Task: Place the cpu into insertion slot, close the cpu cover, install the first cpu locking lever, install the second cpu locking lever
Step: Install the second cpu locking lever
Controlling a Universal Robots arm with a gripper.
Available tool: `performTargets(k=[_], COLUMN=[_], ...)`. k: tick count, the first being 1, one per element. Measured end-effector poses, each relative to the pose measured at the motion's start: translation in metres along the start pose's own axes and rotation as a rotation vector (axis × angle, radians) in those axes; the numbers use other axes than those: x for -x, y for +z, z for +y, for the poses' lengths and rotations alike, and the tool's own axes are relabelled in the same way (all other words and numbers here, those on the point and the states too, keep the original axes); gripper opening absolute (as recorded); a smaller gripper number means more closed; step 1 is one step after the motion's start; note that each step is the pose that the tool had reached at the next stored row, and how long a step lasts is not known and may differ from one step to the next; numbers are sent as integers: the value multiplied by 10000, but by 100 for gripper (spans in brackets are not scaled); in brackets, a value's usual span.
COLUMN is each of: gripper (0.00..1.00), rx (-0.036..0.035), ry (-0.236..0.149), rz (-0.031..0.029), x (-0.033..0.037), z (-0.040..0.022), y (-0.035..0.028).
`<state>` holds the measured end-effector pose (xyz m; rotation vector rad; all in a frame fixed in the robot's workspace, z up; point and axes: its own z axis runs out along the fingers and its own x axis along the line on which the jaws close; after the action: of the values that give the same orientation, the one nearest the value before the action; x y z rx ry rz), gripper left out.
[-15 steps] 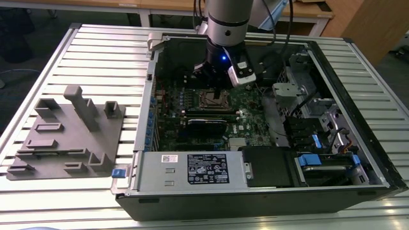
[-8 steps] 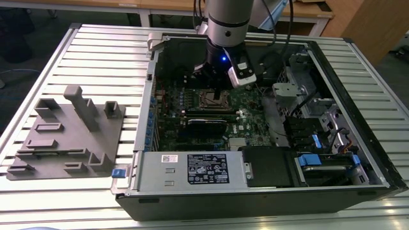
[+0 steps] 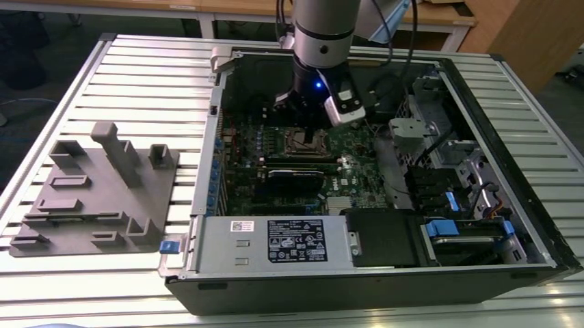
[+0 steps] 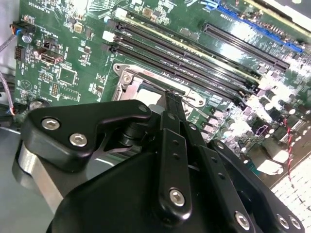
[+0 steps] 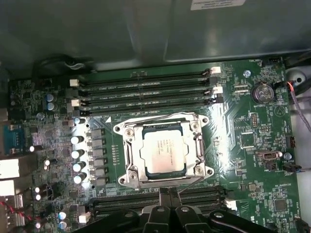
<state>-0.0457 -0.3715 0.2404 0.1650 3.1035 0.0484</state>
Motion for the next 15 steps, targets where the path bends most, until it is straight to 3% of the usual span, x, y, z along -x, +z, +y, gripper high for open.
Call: performTargets(k=[6, 10, 15], gripper=[11, 11, 11], rx=[-27, -72, -91], ry=[-629, -757, -835], rz=[18, 17, 15], x=[-1, -16, -84], z=[-2, -17, -40], y=[5, 5, 6])
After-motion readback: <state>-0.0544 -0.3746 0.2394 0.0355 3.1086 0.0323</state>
